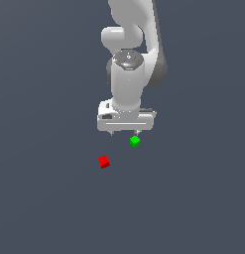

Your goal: Stack the red cube on top of the green cube.

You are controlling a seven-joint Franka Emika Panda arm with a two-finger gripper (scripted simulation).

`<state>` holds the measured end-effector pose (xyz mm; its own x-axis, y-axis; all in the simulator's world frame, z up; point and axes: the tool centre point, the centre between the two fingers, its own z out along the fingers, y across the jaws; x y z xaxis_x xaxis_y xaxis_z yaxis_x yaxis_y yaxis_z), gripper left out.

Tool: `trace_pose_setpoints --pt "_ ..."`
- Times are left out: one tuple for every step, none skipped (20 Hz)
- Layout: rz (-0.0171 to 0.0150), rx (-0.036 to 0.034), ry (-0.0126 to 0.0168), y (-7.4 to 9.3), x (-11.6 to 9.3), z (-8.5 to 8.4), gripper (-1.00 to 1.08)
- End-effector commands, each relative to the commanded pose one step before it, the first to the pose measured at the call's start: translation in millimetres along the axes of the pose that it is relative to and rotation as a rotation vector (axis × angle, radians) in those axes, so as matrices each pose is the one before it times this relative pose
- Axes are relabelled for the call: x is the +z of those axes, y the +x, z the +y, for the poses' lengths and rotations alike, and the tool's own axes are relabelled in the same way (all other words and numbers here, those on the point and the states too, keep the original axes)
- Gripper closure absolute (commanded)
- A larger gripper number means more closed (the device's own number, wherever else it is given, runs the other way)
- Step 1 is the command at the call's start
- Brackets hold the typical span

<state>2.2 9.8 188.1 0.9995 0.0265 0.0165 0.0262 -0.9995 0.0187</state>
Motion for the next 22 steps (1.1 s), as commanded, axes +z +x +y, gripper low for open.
trace_pose_setpoints --pt "0.0 0.0 0.0 0.0 0.0 0.01 -0.92" --pt "0.0 0.0 0.0 0.01 0.12 0.39 -0.92" --pt "-0.00004 -0.00182 0.00008 0.07 0.4 0.05 -0.92" --pt "-0.00006 -0.00218 0.00012 0.1 0.66 0.62 -0.92" --pt "-0.00009 -0.00316 0.00018 0.14 0.93 0.8 -0.92" --pt "-0.00011 -0.00402 0.00022 0.18 1.19 1.05 -0.92" --pt "-0.00014 -0.00492 0.00027 0.22 1.46 1.28 -0.92" --pt "-0.00016 -0.00581 0.00032 0.26 1.72 1.53 -0.92" --pt "-0.00019 -0.00672 0.00038 0.31 1.99 1.76 -0.92" --pt "-0.00021 -0.00764 0.00043 0.35 2.26 1.99 -0.92" --pt "-0.00024 -0.00855 0.00048 0.4 2.54 2.23 -0.92" --pt "-0.00026 -0.0095 0.00054 0.45 2.81 2.46 -0.92" --pt "-0.00029 -0.01041 0.00059 0.5 3.09 2.72 -0.92" --pt "-0.00032 -0.01134 0.00065 0.55 3.37 2.97 -0.92" --pt "-0.00035 -0.01231 0.00071 0.6 3.66 3.21 -0.92" --pt "-0.00037 -0.01329 0.00077 0.66 3.95 3.46 -0.92" --pt "-0.0004 -0.01427 0.00082 0.72 4.25 3.73 -0.92" --pt "-0.00043 -0.01532 0.00089 0.79 4.55 3.97 -0.92" --pt "-0.00046 -0.01635 0.00095 0.86 4.86 4.25 -0.92" --pt "-0.0005 -0.01741 0.00102 0.93 5.18 4.54 -0.92" --pt "-0.00053 -0.01839 0.00107 1.01 5.47 4.78 -0.92" --pt "-0.00054 -0.01878 0.0011 1.06 5.59 4.87 -0.92"
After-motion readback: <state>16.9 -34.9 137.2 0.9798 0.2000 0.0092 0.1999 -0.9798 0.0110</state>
